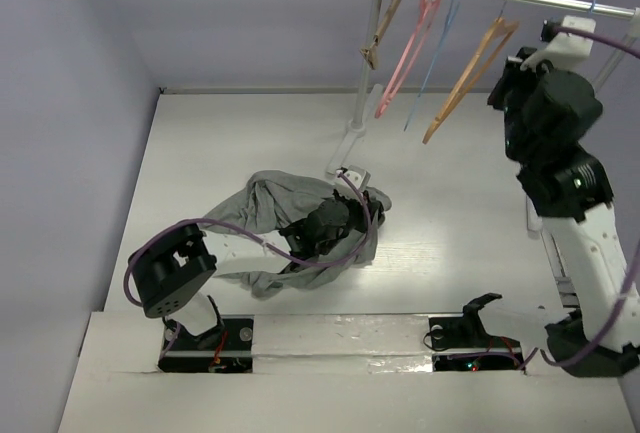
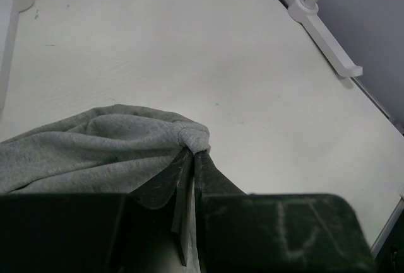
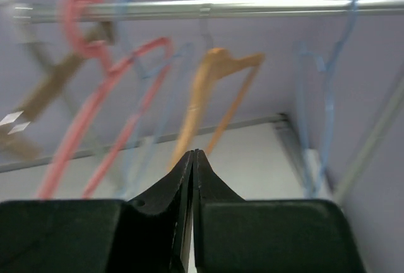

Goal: Place the t-shirt on the hanger
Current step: Pick up the hanger from the clothesline.

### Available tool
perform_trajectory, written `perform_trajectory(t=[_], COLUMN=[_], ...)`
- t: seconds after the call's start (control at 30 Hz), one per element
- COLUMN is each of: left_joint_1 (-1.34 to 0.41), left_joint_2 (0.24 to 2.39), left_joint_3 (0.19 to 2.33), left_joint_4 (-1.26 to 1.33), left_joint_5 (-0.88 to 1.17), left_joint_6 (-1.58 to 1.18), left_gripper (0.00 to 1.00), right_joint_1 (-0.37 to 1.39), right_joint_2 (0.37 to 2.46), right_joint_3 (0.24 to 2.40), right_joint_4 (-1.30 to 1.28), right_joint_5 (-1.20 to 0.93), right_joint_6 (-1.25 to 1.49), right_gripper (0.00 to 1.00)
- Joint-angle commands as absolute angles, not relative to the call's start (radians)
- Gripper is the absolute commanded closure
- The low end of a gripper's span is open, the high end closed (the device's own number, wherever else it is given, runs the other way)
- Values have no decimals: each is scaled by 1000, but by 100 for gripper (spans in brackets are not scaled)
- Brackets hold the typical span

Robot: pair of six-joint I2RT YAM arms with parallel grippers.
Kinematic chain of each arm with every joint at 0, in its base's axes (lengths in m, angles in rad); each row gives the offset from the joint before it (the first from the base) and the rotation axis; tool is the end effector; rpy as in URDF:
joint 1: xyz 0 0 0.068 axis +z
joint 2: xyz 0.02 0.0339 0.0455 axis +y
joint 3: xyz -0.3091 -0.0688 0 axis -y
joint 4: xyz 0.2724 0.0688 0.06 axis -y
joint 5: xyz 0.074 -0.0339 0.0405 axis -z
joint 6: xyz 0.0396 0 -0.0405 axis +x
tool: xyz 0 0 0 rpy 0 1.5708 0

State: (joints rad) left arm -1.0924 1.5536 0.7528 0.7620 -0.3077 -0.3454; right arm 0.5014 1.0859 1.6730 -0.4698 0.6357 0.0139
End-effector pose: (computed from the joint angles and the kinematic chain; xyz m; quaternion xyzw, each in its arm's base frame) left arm 0.1759 -0.3132 0.2644 0.1609 0.7018 -0.3680 0.5883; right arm 0.1644 0.0633 0.6002 0.0743 0.6689 -0.0199 0.7394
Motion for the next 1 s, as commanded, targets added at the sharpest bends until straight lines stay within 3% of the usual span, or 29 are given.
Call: perform_trajectory(t=[0.0,0.03,0.07,0.1,0.17,0.6,0.97], left_joint_1=[-1091,-1091,-1091,-1091,-1091,-1091,-1091], left_joint_2=[1483,1482,1483,1491,1496,1545,1532], left_joint_3=[747,749,752,768,776,772,753], left_joint_4=[808,810,811,813,816,890,904], left_joint_5=[-316,-321,-324,-324,-315,-250,-250], left_joint_6=[-321,-319,-319,-321,-322,-360,-360], left_gripper=[100,100,100,100,100,100,100], right_joint_1=[335,257,221,186,71,-118,-153], right_joint_2=[1173,1193,1213,1257,1308,1404,1479], right_joint_3=[1752,1769,1790,1807,1876,1824,1842], right_joint_4=[-478,-476,-466,-495,-544,-601,-600], right_joint_5=[755,738,730,710,601,450,406], right_joint_6=[-66,-72,-75,-68,-3,97,86], right_gripper=[91,80,52,42,34,39,63])
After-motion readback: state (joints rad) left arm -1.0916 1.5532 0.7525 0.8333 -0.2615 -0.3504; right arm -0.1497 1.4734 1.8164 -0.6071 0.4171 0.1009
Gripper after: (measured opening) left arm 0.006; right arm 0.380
